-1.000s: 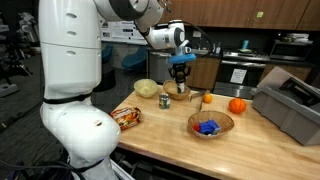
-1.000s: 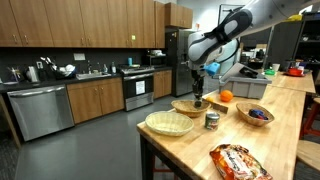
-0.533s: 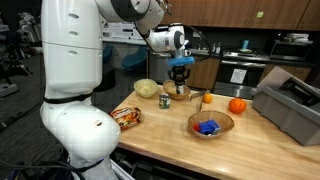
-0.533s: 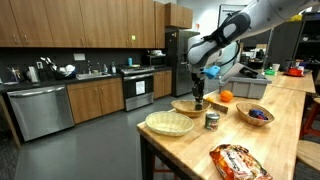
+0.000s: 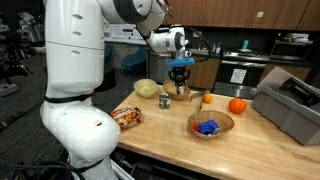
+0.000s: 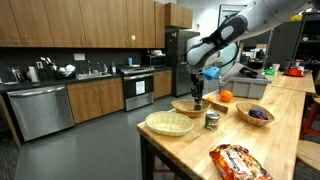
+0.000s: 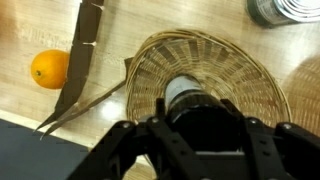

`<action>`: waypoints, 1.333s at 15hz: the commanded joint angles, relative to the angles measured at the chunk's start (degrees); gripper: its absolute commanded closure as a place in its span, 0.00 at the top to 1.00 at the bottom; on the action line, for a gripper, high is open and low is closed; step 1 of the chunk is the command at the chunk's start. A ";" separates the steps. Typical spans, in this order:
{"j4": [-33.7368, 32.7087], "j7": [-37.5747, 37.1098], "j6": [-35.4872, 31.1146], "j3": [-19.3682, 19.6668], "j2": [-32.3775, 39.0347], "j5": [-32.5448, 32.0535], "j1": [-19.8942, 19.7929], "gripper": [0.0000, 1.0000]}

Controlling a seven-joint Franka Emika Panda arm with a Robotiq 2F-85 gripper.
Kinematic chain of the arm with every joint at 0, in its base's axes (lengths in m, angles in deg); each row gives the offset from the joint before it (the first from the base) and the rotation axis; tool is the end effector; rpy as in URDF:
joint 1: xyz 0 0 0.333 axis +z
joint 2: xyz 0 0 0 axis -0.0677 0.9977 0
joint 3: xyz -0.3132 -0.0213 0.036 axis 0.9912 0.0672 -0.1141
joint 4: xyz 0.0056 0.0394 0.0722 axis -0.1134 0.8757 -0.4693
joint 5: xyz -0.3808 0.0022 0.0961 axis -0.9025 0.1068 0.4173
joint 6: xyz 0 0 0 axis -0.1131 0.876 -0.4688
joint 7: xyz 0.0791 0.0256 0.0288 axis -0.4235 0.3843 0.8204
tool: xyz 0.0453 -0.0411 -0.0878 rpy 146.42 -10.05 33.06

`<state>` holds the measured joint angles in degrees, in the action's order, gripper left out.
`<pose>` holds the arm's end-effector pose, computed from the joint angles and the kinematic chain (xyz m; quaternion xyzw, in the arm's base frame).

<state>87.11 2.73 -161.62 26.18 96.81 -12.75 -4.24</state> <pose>0.6134 0.0066 0.3871 0.9659 0.2425 -0.0113 0.0903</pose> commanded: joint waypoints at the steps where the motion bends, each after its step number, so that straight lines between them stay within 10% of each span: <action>1: -2.09 -0.96 0.35 0.23 1.39 0.58 0.09 0.30; 11: -4.93 -2.07 0.79 0.60 3.98 0.60 -0.16 0.30; 12: -5.15 -2.16 0.86 0.71 4.16 0.65 -0.25 0.38; 13: -5.33 -2.29 0.86 0.83 4.35 0.59 -0.31 0.80; 20: -5.62 -3.38 0.61 1.45 4.49 0.34 -0.63 1.00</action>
<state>82.58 0.10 -161.55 27.30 100.99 -12.75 -4.76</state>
